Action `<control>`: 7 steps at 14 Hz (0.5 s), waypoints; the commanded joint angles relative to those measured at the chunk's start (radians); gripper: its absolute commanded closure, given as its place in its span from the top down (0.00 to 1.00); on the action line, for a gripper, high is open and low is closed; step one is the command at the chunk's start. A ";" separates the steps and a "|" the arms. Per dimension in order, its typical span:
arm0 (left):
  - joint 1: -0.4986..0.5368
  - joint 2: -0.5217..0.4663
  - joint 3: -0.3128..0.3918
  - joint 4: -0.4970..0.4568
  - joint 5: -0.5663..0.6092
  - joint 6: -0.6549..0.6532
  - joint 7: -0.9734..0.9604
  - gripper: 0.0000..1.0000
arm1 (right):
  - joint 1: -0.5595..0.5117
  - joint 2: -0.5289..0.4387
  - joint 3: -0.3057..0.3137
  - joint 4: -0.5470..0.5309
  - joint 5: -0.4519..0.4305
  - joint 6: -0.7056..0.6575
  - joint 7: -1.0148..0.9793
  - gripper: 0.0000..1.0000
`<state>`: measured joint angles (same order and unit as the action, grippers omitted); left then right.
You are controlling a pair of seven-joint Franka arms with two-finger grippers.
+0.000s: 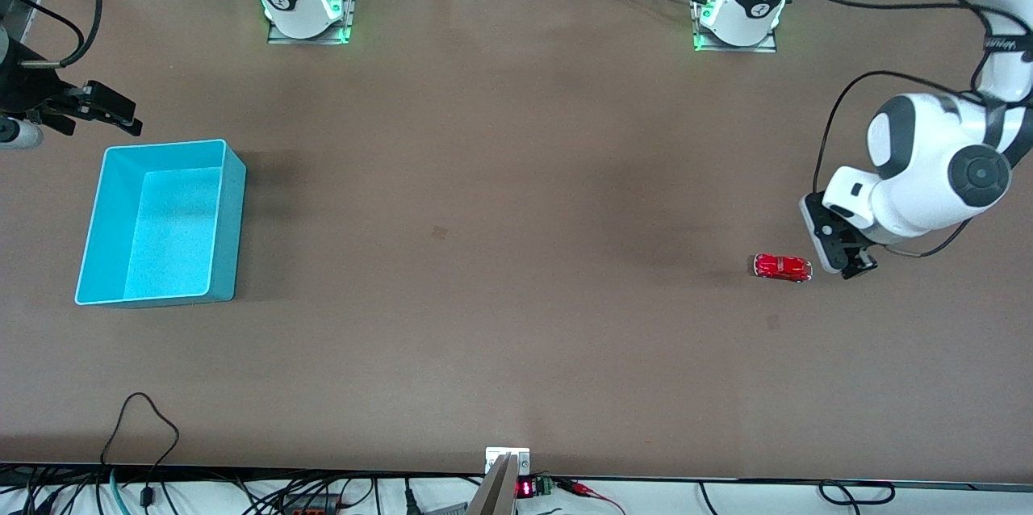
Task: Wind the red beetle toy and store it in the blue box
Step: 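Lower the left gripper onto the red car and press it down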
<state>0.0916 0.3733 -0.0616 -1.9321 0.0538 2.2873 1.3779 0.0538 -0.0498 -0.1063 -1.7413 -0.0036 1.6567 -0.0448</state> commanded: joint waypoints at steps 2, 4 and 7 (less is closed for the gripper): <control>-0.001 0.030 -0.003 -0.082 0.078 0.170 0.070 1.00 | 0.001 -0.005 0.000 -0.001 -0.006 0.008 0.011 1.00; 0.002 0.064 -0.003 -0.085 0.084 0.213 0.095 1.00 | 0.001 -0.004 0.000 -0.001 -0.006 0.008 0.011 1.00; 0.011 0.090 -0.004 -0.111 0.083 0.274 0.099 1.00 | 0.001 -0.005 0.000 -0.001 -0.004 0.008 0.011 1.00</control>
<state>0.0928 0.4567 -0.0633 -2.0243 0.1207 2.5197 1.4514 0.0538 -0.0493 -0.1063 -1.7413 -0.0036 1.6604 -0.0448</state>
